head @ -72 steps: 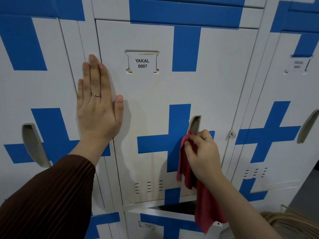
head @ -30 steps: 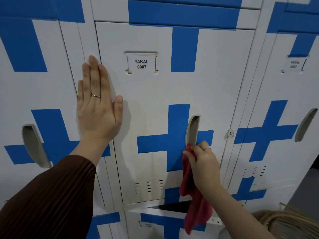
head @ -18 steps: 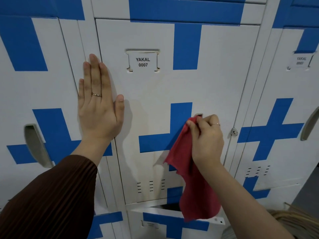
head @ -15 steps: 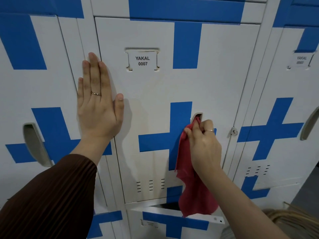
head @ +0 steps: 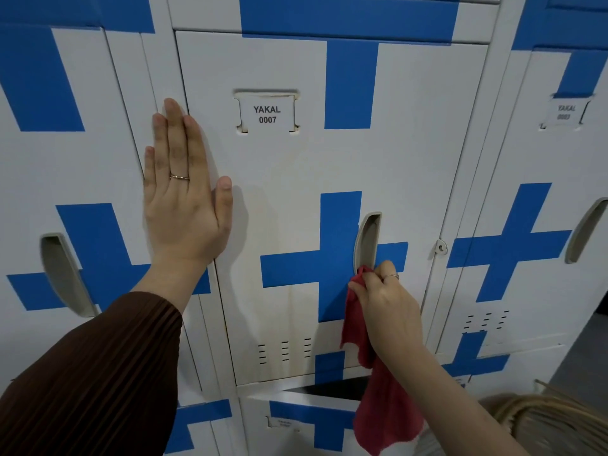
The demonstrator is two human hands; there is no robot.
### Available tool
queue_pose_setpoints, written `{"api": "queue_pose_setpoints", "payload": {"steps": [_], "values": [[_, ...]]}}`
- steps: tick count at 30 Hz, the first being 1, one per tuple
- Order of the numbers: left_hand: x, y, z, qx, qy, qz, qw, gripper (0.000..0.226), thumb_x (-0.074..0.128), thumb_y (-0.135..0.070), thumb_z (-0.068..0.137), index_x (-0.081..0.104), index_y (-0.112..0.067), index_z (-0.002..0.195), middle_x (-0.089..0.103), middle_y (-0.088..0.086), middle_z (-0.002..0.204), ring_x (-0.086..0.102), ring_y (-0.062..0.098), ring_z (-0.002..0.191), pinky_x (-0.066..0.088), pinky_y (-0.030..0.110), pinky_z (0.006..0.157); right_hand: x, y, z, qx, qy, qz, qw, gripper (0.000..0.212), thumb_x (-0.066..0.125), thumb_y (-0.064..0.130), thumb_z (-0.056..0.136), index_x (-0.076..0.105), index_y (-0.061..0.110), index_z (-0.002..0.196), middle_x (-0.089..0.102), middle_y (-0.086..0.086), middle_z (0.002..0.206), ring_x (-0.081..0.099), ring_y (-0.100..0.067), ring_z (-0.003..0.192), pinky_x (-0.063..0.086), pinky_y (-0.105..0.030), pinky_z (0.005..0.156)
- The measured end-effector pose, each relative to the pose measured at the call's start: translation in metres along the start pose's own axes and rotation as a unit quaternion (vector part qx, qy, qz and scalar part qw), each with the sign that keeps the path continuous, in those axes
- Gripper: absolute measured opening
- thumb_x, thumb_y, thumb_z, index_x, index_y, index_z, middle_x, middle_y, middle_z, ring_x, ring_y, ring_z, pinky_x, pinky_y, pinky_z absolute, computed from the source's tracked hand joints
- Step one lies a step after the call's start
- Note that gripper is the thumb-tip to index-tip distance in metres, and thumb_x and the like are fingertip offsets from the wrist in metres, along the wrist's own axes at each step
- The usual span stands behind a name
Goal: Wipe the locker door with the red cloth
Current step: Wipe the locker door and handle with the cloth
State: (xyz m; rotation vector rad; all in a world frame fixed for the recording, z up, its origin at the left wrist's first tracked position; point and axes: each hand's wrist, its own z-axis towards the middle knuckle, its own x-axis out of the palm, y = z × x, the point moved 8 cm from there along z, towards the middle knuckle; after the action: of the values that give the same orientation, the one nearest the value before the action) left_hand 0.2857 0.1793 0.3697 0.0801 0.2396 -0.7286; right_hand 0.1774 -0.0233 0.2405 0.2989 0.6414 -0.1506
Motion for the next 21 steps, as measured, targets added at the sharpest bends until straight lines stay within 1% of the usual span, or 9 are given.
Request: {"api": "queue_pose_setpoints", "payload": {"steps": [4, 5, 7, 9, 11, 13, 17, 19, 21], "values": [[0.0, 0.001, 0.0, 0.0, 0.001, 0.002, 1.0, 0.061, 0.019, -0.031, 0.095, 0.011, 0.003, 0.145, 0.011, 0.025, 0.152, 0.004, 0.032, 0.141, 0.002, 0.037, 0.117, 0.007, -0.003, 0.002, 0.007, 0.028, -0.007, 1.0, 0.029, 0.084, 0.008, 0.059, 0.059, 0.002, 0.074, 0.052, -0.011, 0.073, 0.032, -0.008, 0.044, 0.033, -0.016, 0.039], [0.0, 0.001, 0.0, 0.0, 0.001, 0.003, 1.0, 0.061, 0.019, -0.031, 0.095, 0.011, 0.003, 0.145, 0.011, 0.025, 0.152, 0.005, 0.032, 0.142, 0.001, 0.037, 0.117, 0.008, -0.004, 0.003, 0.008, 0.035, -0.003, 0.999, 0.028, 0.083, 0.009, 0.061, 0.059, 0.002, 0.074, 0.052, -0.01, 0.075, 0.034, -0.009, 0.044, 0.033, -0.015, 0.041], [0.001, 0.001, 0.0, 0.001, 0.001, 0.003, 1.0, 0.061, 0.018, -0.032, 0.095, 0.01, 0.003, 0.145, 0.011, 0.025, 0.152, 0.005, 0.032, 0.142, 0.001, 0.036, 0.117, 0.008, -0.011, 0.006, 0.033, 0.043, 0.034, 0.998, 0.018, 0.071, 0.014, 0.077, 0.061, 0.001, 0.082, 0.049, -0.007, 0.082, 0.041, -0.012, 0.054, 0.033, -0.01, 0.053], [0.001, 0.001, 0.0, 0.002, 0.002, 0.001, 1.0, 0.061, 0.018, -0.032, 0.095, 0.01, 0.003, 0.145, 0.011, 0.025, 0.152, 0.005, 0.032, 0.142, 0.001, 0.036, 0.117, 0.009, -0.021, 0.007, 0.085, 0.042, 0.119, 0.988, 0.021, 0.062, 0.023, 0.085, 0.065, 0.002, 0.088, 0.046, -0.001, 0.083, 0.044, -0.013, 0.068, 0.031, -0.007, 0.059], [0.002, 0.001, 0.0, 0.003, 0.001, 0.0, 1.0, 0.062, 0.018, -0.032, 0.095, 0.01, 0.003, 0.145, 0.011, 0.025, 0.152, 0.006, 0.033, 0.142, 0.001, 0.036, 0.117, 0.007, -0.024, 0.006, 0.12, 0.01, 0.172, 0.978, 0.024, 0.065, 0.024, 0.081, 0.068, 0.002, 0.09, 0.047, -0.001, 0.08, 0.044, -0.012, 0.072, 0.03, -0.004, 0.062], [0.002, 0.001, 0.0, 0.004, 0.0, 0.0, 1.0, 0.062, 0.018, -0.032, 0.095, 0.01, 0.003, 0.145, 0.012, 0.026, 0.152, 0.006, 0.033, 0.141, 0.0, 0.035, 0.117, 0.004, -0.022, 0.006, 0.142, -0.015, 0.185, 0.972, 0.023, 0.067, 0.022, 0.079, 0.07, 0.002, 0.09, 0.047, -0.002, 0.076, 0.043, -0.011, 0.069, 0.03, -0.002, 0.062], [0.001, 0.002, 0.0, 0.003, 0.001, 0.001, 1.0, 0.062, 0.018, -0.032, 0.095, 0.01, 0.003, 0.145, 0.011, 0.026, 0.152, 0.005, 0.033, 0.142, 0.001, 0.036, 0.117, -0.019, -0.009, 0.03, 0.136, -0.09, 0.232, 0.959, 0.017, 0.071, 0.017, 0.078, 0.071, 0.001, 0.083, 0.047, -0.005, 0.073, 0.041, -0.001, 0.063, 0.031, -0.001, 0.064], [0.002, 0.001, 0.0, 0.003, 0.001, -0.001, 1.0, 0.062, 0.019, -0.032, 0.095, 0.01, 0.003, 0.145, 0.011, 0.026, 0.152, 0.005, 0.033, 0.141, 0.001, 0.036, 0.117, -0.032, -0.007, 0.046, 0.14, -0.124, 0.253, 0.949, 0.016, 0.07, 0.016, 0.078, 0.07, 0.001, 0.084, 0.047, -0.006, 0.076, 0.042, -0.002, 0.062, 0.032, -0.002, 0.065], [0.001, 0.001, 0.0, 0.004, -0.001, -0.003, 1.0, 0.062, 0.019, -0.032, 0.095, 0.011, 0.003, 0.145, 0.012, 0.026, 0.152, 0.005, 0.033, 0.141, 0.002, 0.037, 0.117, -0.035, -0.007, 0.053, 0.145, -0.126, 0.257, 0.947, 0.018, 0.069, 0.016, 0.08, 0.069, 0.0, 0.085, 0.047, -0.006, 0.079, 0.043, -0.006, 0.063, 0.033, -0.008, 0.063]]}}
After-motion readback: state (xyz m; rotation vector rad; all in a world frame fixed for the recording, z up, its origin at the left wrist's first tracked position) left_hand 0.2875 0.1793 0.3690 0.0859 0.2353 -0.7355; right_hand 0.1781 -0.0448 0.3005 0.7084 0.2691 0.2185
